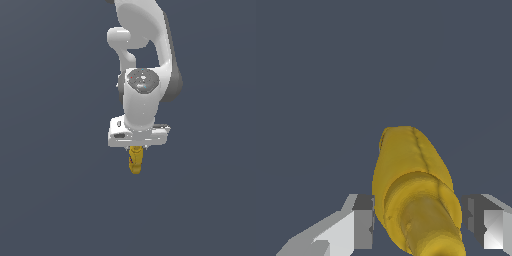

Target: Pick up the object and move it to a goal position.

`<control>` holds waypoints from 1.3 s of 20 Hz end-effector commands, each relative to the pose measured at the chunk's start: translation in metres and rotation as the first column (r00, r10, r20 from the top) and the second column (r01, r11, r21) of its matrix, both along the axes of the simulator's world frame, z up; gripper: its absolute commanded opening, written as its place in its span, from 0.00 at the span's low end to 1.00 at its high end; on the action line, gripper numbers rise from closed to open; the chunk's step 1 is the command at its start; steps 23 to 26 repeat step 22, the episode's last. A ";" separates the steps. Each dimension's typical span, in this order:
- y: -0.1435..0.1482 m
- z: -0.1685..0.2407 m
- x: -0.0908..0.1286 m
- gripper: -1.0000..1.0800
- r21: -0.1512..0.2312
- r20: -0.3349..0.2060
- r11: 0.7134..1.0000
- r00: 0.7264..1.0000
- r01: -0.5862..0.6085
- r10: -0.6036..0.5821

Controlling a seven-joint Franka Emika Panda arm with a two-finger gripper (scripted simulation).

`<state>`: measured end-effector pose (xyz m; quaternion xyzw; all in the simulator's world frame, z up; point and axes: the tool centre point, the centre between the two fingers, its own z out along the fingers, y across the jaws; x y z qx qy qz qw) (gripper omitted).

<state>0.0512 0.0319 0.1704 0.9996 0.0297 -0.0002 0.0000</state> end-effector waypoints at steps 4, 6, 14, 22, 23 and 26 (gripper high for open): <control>0.000 0.000 0.000 0.00 0.000 0.000 1.000 1.000 0.000 0.000; 0.000 0.000 0.000 0.00 0.000 0.000 1.000 1.000 0.000 0.000; 0.031 0.006 -0.015 0.00 0.000 0.000 1.000 1.000 0.000 0.000; 0.058 0.013 -0.027 0.00 0.000 0.000 1.000 1.000 0.000 0.000; 0.058 0.013 -0.027 0.00 0.000 0.000 1.000 1.000 0.000 0.000; 0.058 0.013 -0.027 0.00 0.000 0.000 1.000 1.000 0.000 0.000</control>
